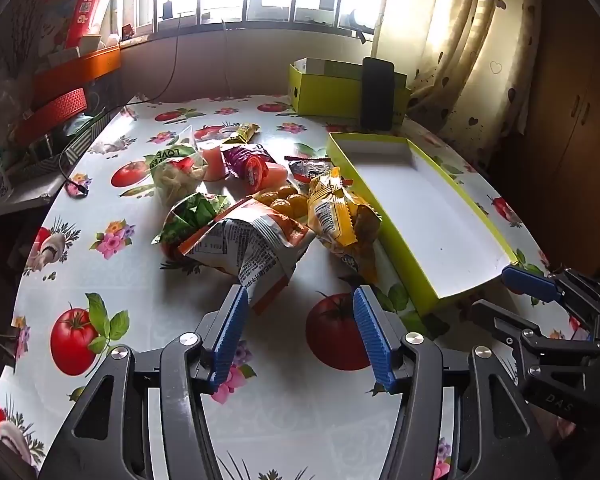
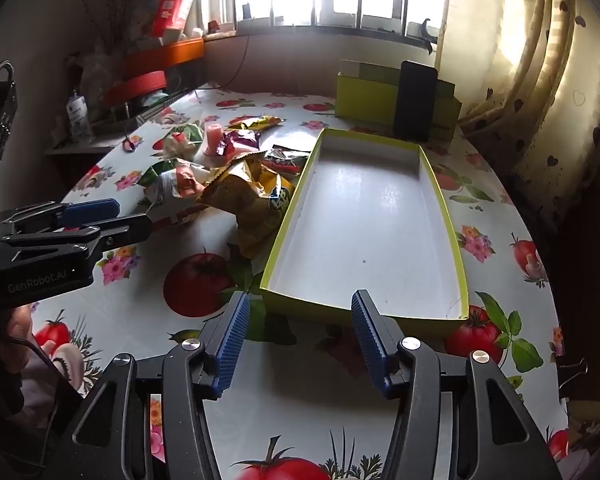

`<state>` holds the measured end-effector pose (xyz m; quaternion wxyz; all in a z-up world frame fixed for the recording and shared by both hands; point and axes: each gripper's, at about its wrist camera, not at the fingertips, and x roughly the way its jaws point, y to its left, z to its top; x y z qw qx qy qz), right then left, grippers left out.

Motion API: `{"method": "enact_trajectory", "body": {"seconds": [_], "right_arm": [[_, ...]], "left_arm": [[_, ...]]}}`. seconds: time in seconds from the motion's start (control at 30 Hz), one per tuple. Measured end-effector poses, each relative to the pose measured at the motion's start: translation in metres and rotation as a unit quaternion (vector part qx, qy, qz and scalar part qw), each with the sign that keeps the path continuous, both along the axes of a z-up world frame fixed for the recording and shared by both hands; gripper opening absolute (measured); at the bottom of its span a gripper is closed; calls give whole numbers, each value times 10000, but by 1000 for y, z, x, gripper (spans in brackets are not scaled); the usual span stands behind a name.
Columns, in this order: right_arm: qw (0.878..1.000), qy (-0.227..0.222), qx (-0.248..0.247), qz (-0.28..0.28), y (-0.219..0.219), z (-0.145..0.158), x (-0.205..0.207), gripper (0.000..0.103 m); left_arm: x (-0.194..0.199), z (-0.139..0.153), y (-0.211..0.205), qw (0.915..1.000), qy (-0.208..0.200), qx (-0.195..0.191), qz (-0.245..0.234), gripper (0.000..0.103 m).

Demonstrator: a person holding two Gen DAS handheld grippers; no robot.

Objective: Organize snacks

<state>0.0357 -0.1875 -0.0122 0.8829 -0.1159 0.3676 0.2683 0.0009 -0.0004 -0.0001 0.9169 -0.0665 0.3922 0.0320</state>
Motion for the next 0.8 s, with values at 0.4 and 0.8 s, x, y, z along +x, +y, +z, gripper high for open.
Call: {"method": "enact_trajectory", "body": {"seconds": [0.4,0.8], "right_arm": [[10000,-22,-33,-14,3,0,-3,53],[10000,-20,-5,16,5,2,-7,54]], "left_arm": [[-7,-1,-4,9999,-50,29,-121,56],[-8,-1,-3,9998,-64,18,-195,56]]}}
